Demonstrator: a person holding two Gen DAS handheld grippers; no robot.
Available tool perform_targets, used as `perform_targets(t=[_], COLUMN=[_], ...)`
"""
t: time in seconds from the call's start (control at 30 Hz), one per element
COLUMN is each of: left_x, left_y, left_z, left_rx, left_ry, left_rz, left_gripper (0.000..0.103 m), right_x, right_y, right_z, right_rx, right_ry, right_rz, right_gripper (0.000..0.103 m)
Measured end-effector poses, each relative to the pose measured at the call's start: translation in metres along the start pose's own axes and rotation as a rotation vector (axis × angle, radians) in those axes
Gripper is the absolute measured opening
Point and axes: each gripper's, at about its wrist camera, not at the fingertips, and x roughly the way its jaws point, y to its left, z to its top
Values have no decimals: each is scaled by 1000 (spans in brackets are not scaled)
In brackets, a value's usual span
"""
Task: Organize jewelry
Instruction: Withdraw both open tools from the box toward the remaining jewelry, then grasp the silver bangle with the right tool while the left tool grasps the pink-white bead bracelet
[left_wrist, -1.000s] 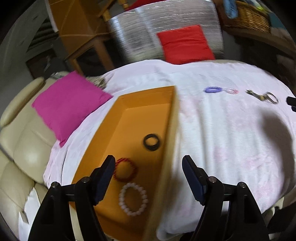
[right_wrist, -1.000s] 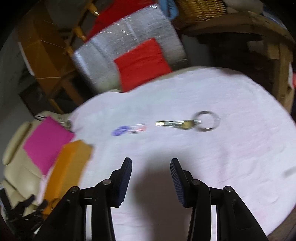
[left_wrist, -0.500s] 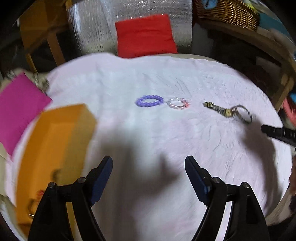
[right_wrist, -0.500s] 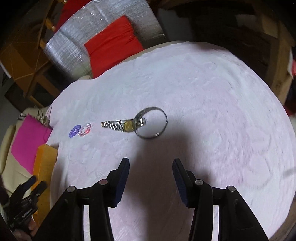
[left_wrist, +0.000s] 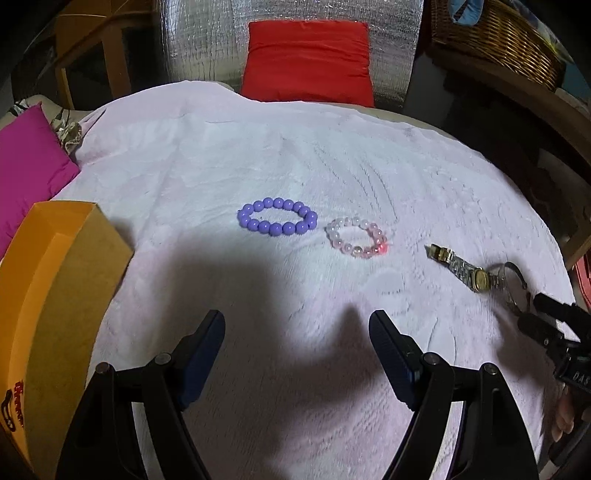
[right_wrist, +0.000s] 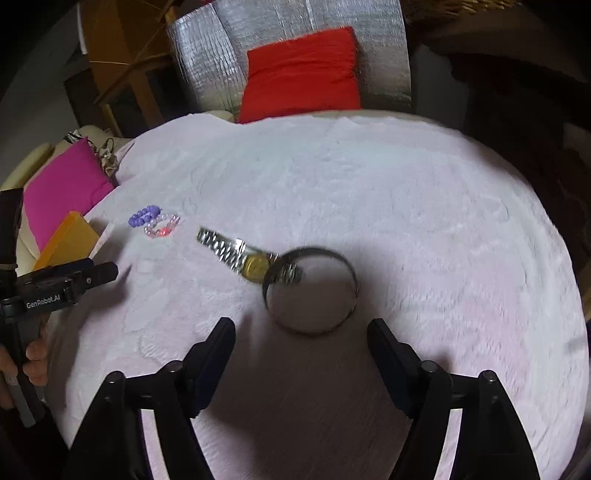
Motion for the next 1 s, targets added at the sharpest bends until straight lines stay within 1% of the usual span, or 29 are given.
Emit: perform_targets(t=[0.13, 0.3, 0.4, 0.57, 0.67, 0.73, 0.83, 0.9, 1.0], left_x=[7, 12, 15, 19, 21, 23, 27, 32, 42], left_y=[4, 5, 2, 1, -4, -9, -15, -18, -21], left_z=[2, 11, 13, 18, 21, 24, 30, 36, 42], left_rx=[-7, 1, 20, 9, 17, 24, 23, 24, 16], left_ry=[20, 0, -6, -6, -14, -21, -29, -37, -28], left_rz=[-32, -19, -8, -48, -82, -98, -126, -119, -95], left_gripper=[81, 81, 81, 81, 81, 81, 81, 81, 81], right_x=[10, 18, 21, 23, 23, 23, 22, 21, 20], right_y=[-7, -7, -7, -4, -1, -1, -7, -9, -9], right_z=[8, 20, 23, 23, 23, 22, 22, 21, 20], right_rx=[-1, -10, -5, -21, -36, -32, 3, 16, 21], right_ry=[-17, -17, -20, -14, -11, -14, -25, -29, -35], right_rz=[-7, 0, 19, 1, -25, -32, -28, -18, -23], right_gripper=[83, 83, 84, 83, 78, 71, 64, 64, 64])
